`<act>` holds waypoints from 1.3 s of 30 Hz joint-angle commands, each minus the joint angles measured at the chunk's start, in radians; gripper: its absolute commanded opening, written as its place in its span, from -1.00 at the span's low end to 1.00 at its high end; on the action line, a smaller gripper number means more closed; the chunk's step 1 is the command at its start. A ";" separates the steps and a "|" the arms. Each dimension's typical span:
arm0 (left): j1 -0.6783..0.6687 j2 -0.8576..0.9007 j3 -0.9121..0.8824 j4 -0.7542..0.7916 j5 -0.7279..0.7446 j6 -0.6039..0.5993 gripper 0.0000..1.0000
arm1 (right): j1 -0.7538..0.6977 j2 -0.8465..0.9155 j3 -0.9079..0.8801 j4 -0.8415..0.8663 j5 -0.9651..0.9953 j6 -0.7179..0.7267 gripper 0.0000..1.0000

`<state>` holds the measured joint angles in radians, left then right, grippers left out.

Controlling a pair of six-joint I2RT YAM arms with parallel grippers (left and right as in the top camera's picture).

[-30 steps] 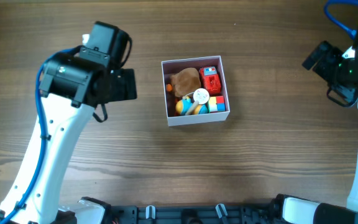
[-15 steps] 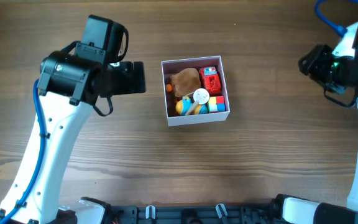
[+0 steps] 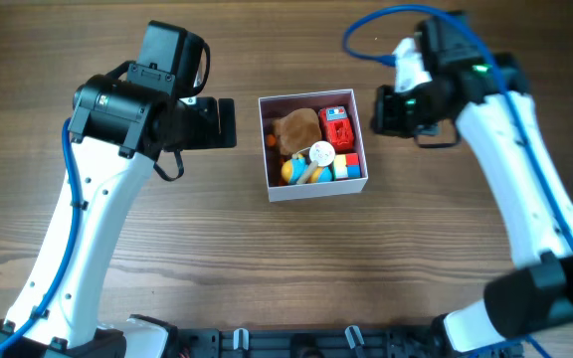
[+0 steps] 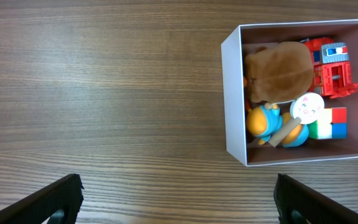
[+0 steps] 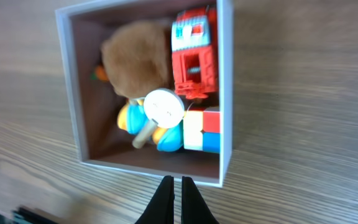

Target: Pack container

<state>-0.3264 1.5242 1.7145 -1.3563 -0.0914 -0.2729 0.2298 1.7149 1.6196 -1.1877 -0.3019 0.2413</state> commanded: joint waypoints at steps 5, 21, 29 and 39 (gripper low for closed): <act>-0.003 0.004 0.010 0.003 0.015 0.019 1.00 | 0.076 0.203 -0.011 0.102 0.055 0.050 -0.91; -0.003 0.004 0.010 0.003 0.015 0.019 0.99 | 0.072 0.291 -0.011 0.310 0.100 0.057 -0.92; -0.003 0.004 0.010 0.003 0.015 0.019 1.00 | 0.071 0.285 -0.010 0.302 0.130 0.047 -0.91; -0.003 0.004 0.010 0.003 0.015 0.019 0.99 | 0.075 0.292 -0.012 0.313 0.130 0.051 -0.92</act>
<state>-0.3264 1.5242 1.7145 -1.3563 -0.0868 -0.2707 0.3042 1.9938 1.6123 -0.8841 -0.1894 0.2901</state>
